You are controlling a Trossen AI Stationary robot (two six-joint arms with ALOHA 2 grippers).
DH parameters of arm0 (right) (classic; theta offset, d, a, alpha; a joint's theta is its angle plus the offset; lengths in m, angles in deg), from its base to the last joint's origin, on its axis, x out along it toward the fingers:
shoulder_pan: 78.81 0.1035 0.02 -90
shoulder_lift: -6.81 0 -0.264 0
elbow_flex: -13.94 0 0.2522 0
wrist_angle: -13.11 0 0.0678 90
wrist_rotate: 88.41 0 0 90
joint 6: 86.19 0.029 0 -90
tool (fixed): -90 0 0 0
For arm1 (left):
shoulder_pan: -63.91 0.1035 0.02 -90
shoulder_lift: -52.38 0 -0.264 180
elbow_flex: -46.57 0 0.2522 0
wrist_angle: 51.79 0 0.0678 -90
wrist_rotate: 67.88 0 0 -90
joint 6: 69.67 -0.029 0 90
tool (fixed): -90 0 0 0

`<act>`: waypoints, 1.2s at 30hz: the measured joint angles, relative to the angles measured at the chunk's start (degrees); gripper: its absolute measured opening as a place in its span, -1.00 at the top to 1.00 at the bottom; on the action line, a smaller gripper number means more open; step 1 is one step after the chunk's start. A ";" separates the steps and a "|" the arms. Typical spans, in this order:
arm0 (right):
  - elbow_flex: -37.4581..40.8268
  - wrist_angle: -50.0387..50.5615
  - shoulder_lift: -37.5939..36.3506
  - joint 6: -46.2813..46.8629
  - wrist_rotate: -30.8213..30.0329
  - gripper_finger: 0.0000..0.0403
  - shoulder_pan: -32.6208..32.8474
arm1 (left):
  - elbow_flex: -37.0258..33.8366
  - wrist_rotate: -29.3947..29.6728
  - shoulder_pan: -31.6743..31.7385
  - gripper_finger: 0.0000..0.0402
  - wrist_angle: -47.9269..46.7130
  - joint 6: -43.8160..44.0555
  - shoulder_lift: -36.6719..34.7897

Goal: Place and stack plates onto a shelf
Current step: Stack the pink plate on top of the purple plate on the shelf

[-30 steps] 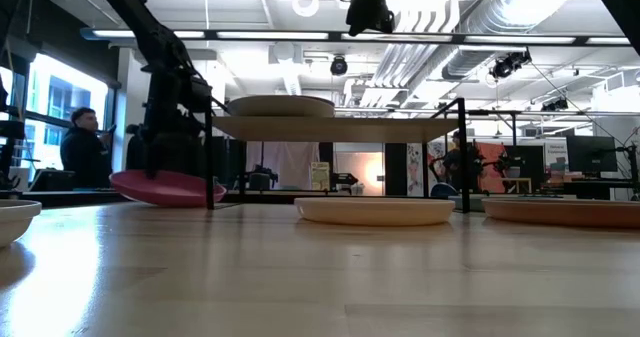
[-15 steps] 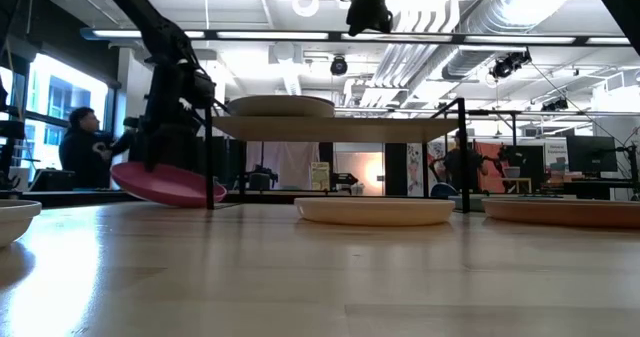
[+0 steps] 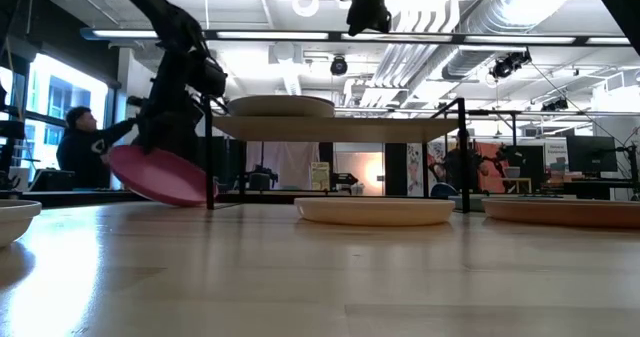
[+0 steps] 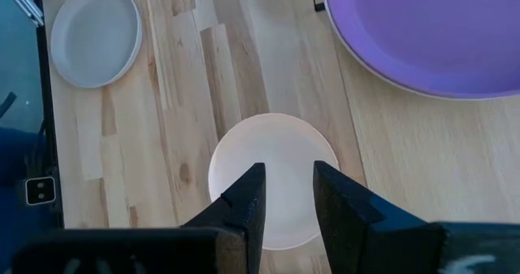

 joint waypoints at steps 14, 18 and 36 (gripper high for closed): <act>0.00 0.00 0.00 -2.49 -0.02 0.58 0.00 | 6.44 2.43 -2.18 1.00 -8.77 3.95 -4.78; 0.00 0.00 0.00 -2.75 -0.04 0.58 -0.02 | 6.46 2.03 -2.22 1.00 -10.82 4.75 -7.81; 0.00 -0.92 0.00 -1.76 -0.48 0.58 -0.02 | 6.48 5.12 -9.37 1.00 -16.35 10.22 -18.14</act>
